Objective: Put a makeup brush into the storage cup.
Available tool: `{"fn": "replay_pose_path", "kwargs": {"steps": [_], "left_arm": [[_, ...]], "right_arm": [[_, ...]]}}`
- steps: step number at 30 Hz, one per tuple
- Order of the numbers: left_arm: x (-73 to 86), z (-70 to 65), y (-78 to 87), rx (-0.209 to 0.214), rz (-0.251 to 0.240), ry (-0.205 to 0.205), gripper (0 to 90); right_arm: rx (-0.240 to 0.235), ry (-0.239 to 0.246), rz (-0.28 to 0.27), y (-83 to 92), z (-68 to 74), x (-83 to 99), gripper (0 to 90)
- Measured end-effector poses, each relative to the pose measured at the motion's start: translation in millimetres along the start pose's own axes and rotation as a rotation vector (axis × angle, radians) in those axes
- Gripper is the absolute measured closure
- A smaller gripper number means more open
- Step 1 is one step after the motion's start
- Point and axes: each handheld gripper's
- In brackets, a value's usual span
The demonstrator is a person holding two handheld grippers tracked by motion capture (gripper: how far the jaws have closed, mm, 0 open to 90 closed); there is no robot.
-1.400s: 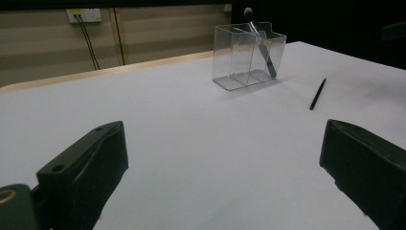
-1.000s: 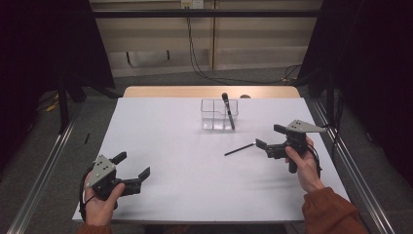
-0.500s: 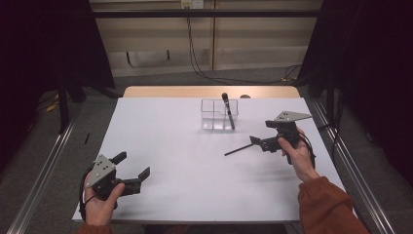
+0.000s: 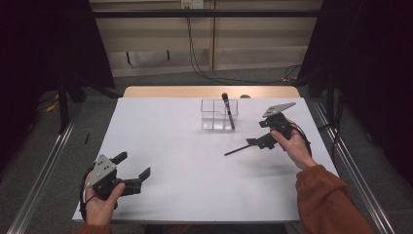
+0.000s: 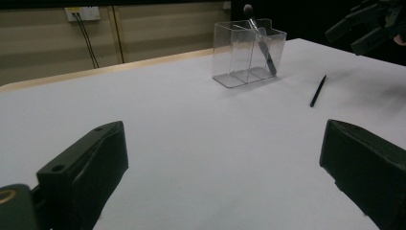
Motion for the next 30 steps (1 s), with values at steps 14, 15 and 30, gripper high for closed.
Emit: {"fn": "replay_pose_path", "kwargs": {"steps": [14, 15, 30], "left_arm": [[-0.5, -0.4, -0.5, -0.001, 0.007, -0.013, 2.6], [-0.3, -0.1, -0.5, -0.001, 0.007, -0.009, 2.6], [0.2, 0.9, -2.0, -0.001, 0.019, -0.006, 2.5]], "right_arm": [[-0.007, 0.121, 0.238, -17.6, -4.8, -20.3, 4.7], [-0.003, 0.126, 0.251, -18.1, -5.4, -21.4, 4.7], [-0.014, 0.210, 0.406, -35.5, -7.9, -33.1, 15.6]]}}
Point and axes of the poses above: each handheld gripper's, and its own axes: y roughly backward along the jaws, x roughly out of its underside, z roughly to its left, and after that the axes turned 14 degrees about z, right-handed
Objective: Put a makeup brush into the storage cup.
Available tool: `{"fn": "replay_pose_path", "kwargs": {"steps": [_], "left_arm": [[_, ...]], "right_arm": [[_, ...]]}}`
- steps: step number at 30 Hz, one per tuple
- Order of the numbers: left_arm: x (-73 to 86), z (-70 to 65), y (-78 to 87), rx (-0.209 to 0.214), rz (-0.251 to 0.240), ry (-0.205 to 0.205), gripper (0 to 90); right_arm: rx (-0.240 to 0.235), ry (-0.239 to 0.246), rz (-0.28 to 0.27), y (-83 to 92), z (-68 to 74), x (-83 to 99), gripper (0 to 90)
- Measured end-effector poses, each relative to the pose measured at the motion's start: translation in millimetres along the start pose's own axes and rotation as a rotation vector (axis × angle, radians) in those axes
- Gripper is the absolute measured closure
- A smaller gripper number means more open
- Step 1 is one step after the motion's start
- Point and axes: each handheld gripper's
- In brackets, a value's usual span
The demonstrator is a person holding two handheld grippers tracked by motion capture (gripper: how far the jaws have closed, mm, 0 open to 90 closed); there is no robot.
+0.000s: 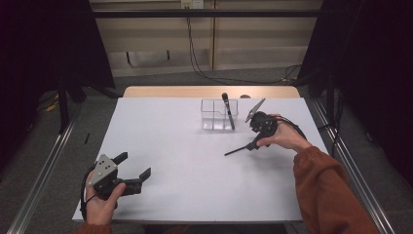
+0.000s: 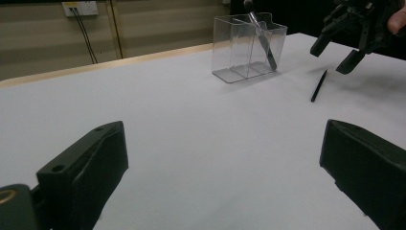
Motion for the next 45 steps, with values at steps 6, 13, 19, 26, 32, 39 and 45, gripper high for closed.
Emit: {"fn": "replay_pose_path", "kwargs": {"steps": [6, 13, 19, 26, 32, 39, 45], "left_arm": [[0.1, 1.0, 0.3, 0.001, 0.002, 0.005, 2.5], [0.2, 0.3, 0.3, 0.008, -0.001, 0.000, 2.5], [0.1, -0.3, 0.1, 0.014, 0.002, -0.007, 2.5], [0.0, -1.7, 1.5, 0.019, -0.006, -0.008, 2.5], [0.8, -0.7, 1.4, 0.020, 0.000, -0.009, 2.5], [0.5, -2.5, 0.5, 0.021, 0.003, -0.013, 2.5], [0.7, -1.5, 1.1, 0.020, 0.002, -0.013, 2.5]], "right_arm": [[-0.002, 0.065, 0.086, -5.5, 0.9, -9.9, 24.9], [0.008, 0.090, 0.144, -12.3, -2.9, -8.7, 35.5], [-0.026, 0.100, 0.163, -17.7, -6.7, -8.5, 46.3], [-0.026, 0.118, 0.239, -17.3, -6.4, -18.3, 54.9], [-0.029, 0.117, 0.234, -16.0, -9.8, -15.9, 67.1], [-0.030, 0.132, 0.233, -15.8, -5.8, -15.5, 77.3], [-0.044, 0.141, 0.231, -16.2, -6.4, -15.4, 82.8]]}}
Point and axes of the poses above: each handheld gripper's, and its own axes: y roughly backward along the jaws, x roughly out of its underside, z roughly to its left, and after that the axes turned 14 degrees about z, right-handed
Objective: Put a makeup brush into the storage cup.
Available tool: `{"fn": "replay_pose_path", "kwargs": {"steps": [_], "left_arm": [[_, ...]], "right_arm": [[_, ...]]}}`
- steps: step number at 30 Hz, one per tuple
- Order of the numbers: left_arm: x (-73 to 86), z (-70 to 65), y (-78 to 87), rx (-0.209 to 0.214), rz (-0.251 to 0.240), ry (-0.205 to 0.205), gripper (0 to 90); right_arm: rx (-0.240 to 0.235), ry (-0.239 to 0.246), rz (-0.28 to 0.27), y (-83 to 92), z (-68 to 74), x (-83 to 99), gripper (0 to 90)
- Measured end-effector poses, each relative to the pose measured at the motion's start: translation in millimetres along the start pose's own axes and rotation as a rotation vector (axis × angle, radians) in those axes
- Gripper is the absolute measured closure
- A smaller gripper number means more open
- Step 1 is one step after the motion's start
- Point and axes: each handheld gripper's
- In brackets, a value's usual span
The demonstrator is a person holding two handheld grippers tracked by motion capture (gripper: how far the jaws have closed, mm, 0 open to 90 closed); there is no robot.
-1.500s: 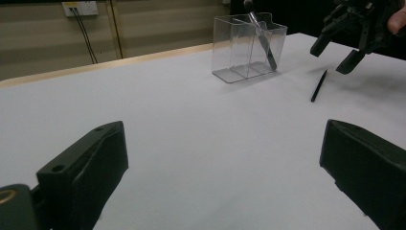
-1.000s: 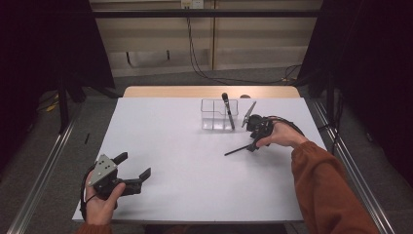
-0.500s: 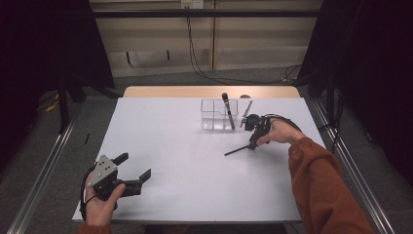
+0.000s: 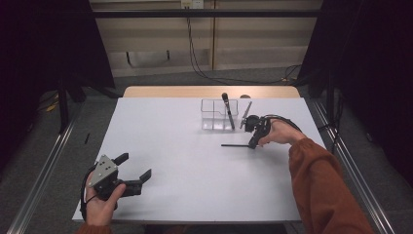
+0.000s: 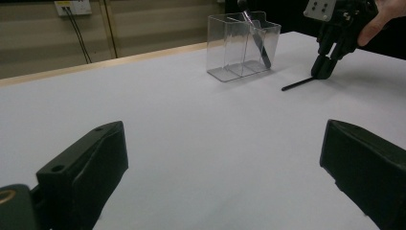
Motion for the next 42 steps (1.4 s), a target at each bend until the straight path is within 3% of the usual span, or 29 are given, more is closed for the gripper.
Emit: {"fn": "replay_pose_path", "kwargs": {"steps": [9, 24, 42], "left_arm": [[-0.1, -0.2, -0.1, 0.000, 0.001, -0.003, 2.5], [0.2, 0.4, -0.1, -0.003, 0.002, 0.000, 2.5], [0.1, -0.3, -1.0, 0.004, 0.002, -0.005, 2.5]], "right_arm": [[-0.007, -0.003, 0.002, 0.1, 0.4, 0.3, 86.3], [-0.019, -0.033, -0.047, 0.1, 0.4, 6.9, 86.4], [0.001, -0.063, -0.228, 13.1, 13.7, 22.9, 86.4]]}}
Point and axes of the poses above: each handheld gripper's, and its own axes: y roughly backward along the jaws, x roughly out of its underside, z roughly to its left, and after that the axes turned 14 degrees about z, right-handed
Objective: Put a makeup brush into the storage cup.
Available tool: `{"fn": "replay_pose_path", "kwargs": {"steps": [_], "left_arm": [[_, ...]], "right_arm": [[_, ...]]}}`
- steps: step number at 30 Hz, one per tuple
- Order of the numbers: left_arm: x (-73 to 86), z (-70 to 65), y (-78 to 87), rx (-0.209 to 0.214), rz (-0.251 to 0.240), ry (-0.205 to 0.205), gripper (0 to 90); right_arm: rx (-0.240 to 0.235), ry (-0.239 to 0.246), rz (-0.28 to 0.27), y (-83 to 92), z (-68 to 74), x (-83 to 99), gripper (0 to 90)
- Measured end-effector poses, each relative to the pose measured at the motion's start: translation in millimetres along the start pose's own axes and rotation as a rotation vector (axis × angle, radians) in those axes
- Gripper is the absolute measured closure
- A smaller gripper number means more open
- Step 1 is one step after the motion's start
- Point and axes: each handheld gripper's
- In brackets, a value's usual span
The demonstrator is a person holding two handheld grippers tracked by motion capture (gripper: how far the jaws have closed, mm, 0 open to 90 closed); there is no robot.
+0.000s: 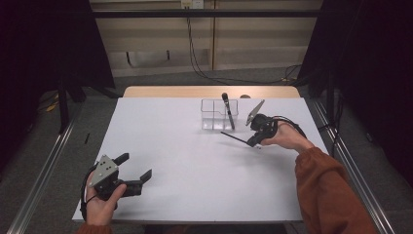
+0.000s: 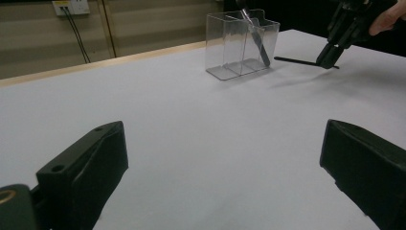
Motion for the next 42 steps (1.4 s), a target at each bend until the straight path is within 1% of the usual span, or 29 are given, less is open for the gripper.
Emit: {"fn": "replay_pose_path", "kwargs": {"steps": [2, 4, 6, 7, 8, 10, 11, 14, 16, 18, 21, 24, 25, 27, 30, 32, 36, 37, 38, 39, 42], "left_arm": [[0.0, 0.1, 0.4, -0.001, 0.002, -0.001, 2.5], [-0.1, 0.2, 0.7, -0.002, 0.002, -0.003, 2.5], [-0.1, 0.2, 0.6, -0.003, 0.002, -0.002, 2.5], [-0.1, 0.2, 0.5, -0.002, 0.002, -0.001, 2.5], [-0.1, 0.2, 0.5, -0.003, 0.002, -0.001, 2.5], [-0.1, 0.1, 0.5, -0.003, 0.002, -0.002, 2.5], [-0.1, 0.1, 0.4, -0.002, 0.001, -0.001, 2.5], [-0.2, -0.1, 0.6, -0.002, 0.001, -0.002, 2.5], [-0.3, -0.4, 0.7, -0.002, 0.000, -0.003, 2.5], [-0.3, -0.4, 0.8, -0.002, 0.000, -0.004, 2.5], [-0.3, -0.1, 1.1, -0.004, -0.001, -0.003, 2.5], [-0.5, 0.3, 0.9, -0.003, -0.002, -0.002, 2.5], [-0.5, 0.1, 1.0, -0.002, -0.002, -0.003, 2.5], [-0.6, -0.2, 1.2, -0.003, -0.003, -0.004, 2.5], [-0.7, -0.2, 1.4, -0.004, -0.003, -0.002, 2.4], [-1.0, -0.4, 1.6, -0.001, -0.005, -0.001, 2.5], [-1.3, -0.5, 2.2, 0.002, -0.007, 0.002, 2.5], [-1.5, 0.0, 2.4, 0.002, -0.007, -0.002, 2.5], [-1.6, -0.3, 2.4, 0.002, -0.009, 0.002, 2.5], [-1.7, -0.3, 2.5, 0.003, -0.011, 0.000, 2.5], [-1.9, -0.6, 3.2, 0.003, -0.016, 0.002, 2.5]], "right_arm": [[-0.004, -0.011, -0.026, 1.7, -0.5, 4.1, 86.3], [0.002, -0.022, -0.050, 2.8, -0.7, 6.8, 86.3], [0.010, -0.024, -0.086, 4.4, -0.8, 9.8, 86.3], [0.003, -0.025, -0.098, 5.2, -0.4, 11.5, 86.3], [0.009, -0.026, -0.115, 6.1, -0.3, 12.9, 86.4], [0.000, -0.036, -0.149, 7.2, 0.8, 16.1, 86.3], [0.002, -0.039, -0.164, 7.9, 1.7, 17.3, 86.3], [-0.007, -0.028, -0.229, 9.5, 5.6, 19.3, 86.3], [-0.012, -0.019, -0.255, 9.4, 9.4, 19.9, 86.3], [-0.016, -0.021, -0.287, 8.8, 11.5, 21.2, 86.3], [-0.015, -0.040, -0.344, 7.3, 10.3, 24.8, 86.3], [-0.018, -0.062, -0.388, 5.8, 9.4, 28.9, 86.3], [-0.013, -0.079, -0.401, 5.0, 9.4, 30.5, 86.3], [-0.002, -0.091, -0.428, 4.5, 9.7, 33.2, 86.3], [0.007, -0.110, -0.481, 5.6, 12.3, 37.1, 86.3], [0.010, -0.119, -0.507, 5.8, 14.3, 40.0, 86.3], [0.012, -0.155, -0.558, 5.1, 16.8, 46.9, 86.3], [0.011, -0.160, -0.572, 5.3, 17.3, 48.4, 86.3], [0.000, -0.161, -0.588, 5.4, 18.0, 49.6, 86.3], [0.008, -0.167, -0.597, 5.9, 18.8, 50.6, 86.3], [-0.001, -0.169, -0.625, 6.3, 21.2, 52.5, 86.3]]}}
Point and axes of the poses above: each handheld gripper's, and its own axes: y roughly backward along the jaws, x roughly out of its underside, z roughly to its left, and after that the axes turned 14 degrees about z, right-handed
